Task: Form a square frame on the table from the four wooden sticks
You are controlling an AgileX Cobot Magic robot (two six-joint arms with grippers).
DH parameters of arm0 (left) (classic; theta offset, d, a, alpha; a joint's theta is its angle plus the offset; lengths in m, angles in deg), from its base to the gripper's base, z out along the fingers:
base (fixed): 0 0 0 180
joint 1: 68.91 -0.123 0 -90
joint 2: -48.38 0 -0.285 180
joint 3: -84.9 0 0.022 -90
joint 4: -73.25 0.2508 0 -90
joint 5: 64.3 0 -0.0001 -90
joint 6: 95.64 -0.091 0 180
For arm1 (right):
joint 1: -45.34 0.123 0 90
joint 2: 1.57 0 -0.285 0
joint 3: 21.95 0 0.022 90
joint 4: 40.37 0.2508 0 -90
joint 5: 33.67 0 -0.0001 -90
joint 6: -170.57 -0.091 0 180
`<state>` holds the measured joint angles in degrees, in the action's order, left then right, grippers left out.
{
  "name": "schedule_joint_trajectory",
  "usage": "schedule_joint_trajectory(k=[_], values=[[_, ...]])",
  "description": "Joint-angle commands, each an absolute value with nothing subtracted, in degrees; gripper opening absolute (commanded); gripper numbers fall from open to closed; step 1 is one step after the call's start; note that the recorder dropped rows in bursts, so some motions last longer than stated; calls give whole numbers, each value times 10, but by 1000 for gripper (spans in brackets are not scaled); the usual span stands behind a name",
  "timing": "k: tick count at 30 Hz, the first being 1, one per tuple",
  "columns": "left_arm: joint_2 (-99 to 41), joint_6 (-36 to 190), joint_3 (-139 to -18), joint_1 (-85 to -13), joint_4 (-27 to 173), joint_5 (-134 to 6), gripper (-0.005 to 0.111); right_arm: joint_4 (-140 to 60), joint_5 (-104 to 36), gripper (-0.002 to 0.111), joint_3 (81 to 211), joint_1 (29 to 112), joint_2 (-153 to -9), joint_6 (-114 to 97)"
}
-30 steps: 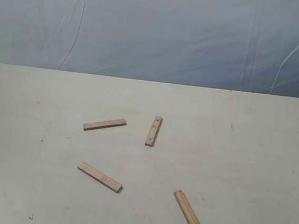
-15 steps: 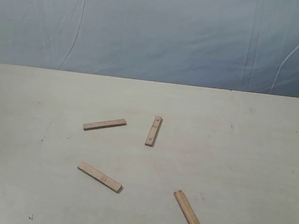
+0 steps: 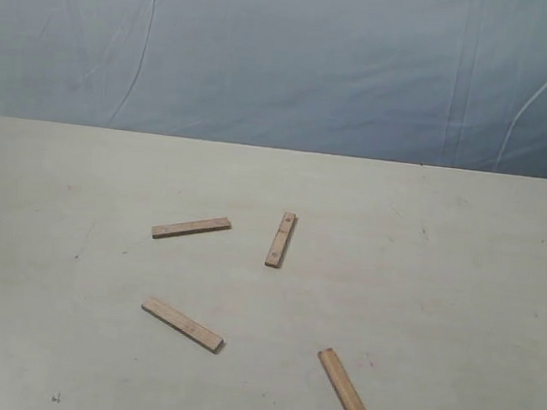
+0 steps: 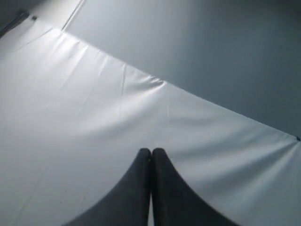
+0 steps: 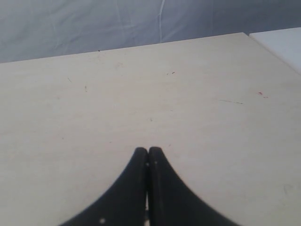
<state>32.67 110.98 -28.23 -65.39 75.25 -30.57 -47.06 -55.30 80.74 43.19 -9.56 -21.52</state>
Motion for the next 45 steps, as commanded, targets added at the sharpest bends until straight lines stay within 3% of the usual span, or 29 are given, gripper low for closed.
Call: schedule_joint_trajectory(k=[1,7,12,17,21,26,29,39,45], values=[[199,1129,-417,-654,906,-321,0,-473,-546,-1,808,431,-94,-212],[9,1237,-564,-639,1106,-546,0,-473,-546,-1,808,431,-94,-212],[-146,1181,-662,-546,1155,-795,0,-477,-546,-1,808,431,-94,-212],[-283,825,-774,-453,943,-1005,0,-477,-546,-1,808,431,-94,-212],[-375,634,-852,-439,720,-1118,0,-477,-546,-1,808,431,-94,-212],[-475,355,-869,-437,617,-1189,1,-477,-546,-1,808,431,-94,-212],[-521,235,-869,-437,615,-1196,7,-477,-546,-1,808,431,-94,-212],[-636,-12,-869,-437,556,-1180,59,-476,-544,-1,808,431,-94,-212],[-704,-59,-869,-430,556,-1102,64,-476,-544,-1,808,431,-94,-212]])
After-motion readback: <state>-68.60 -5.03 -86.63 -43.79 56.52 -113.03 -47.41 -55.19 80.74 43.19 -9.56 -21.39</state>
